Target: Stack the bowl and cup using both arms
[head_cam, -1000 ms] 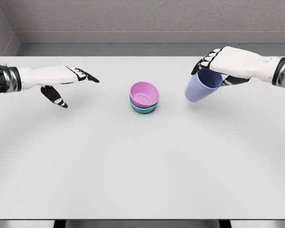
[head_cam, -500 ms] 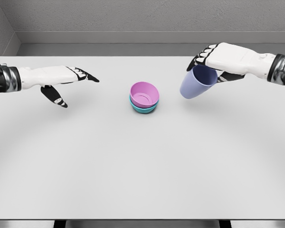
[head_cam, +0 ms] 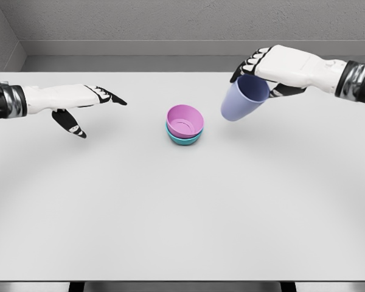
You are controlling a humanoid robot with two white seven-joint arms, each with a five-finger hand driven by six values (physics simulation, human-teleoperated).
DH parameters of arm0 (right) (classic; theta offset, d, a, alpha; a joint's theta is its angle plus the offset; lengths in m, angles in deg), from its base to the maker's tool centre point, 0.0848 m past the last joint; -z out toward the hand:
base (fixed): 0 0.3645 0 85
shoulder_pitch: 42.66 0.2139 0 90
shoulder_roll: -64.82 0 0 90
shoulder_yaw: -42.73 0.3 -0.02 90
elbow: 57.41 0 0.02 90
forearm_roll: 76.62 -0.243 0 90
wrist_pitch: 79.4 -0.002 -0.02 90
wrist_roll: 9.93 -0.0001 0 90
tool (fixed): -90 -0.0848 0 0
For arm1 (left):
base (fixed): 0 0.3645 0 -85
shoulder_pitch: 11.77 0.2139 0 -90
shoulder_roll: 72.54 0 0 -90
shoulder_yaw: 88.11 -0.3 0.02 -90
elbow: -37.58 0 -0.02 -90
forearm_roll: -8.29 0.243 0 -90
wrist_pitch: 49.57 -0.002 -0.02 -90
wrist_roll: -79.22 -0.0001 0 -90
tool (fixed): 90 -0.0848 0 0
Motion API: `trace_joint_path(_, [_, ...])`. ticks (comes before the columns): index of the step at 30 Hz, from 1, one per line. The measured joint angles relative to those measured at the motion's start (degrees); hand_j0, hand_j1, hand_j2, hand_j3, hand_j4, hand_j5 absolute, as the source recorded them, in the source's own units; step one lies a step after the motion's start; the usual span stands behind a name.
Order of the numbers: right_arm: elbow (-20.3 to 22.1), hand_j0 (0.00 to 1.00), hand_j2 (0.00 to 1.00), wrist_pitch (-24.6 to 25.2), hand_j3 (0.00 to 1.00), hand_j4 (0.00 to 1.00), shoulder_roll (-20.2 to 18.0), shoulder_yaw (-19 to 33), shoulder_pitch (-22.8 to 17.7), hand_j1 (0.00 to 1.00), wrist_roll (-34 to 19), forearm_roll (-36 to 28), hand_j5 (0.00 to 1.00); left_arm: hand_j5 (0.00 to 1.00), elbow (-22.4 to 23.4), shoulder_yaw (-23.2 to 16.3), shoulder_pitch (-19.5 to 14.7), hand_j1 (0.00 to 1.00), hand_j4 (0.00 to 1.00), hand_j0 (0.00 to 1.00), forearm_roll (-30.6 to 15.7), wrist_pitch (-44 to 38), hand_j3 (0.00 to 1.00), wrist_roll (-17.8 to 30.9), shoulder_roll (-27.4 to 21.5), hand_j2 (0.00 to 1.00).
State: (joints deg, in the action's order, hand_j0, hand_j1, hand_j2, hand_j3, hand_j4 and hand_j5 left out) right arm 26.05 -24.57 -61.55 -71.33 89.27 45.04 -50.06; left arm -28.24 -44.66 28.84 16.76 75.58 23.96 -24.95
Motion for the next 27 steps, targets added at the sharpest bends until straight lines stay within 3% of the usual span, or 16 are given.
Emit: trace_joint_path(27, [0.1, 0.67, 0.67, 0.0, 0.67, 0.67, 4.3, -0.5, 2.2, 0.67, 0.0, 0.0, 0.67, 1.00, 0.0, 0.0, 0.1, 1.00, 1.00, 1.00, 0.0, 0.0, 1.00, 0.0, 0.0, 1.00])
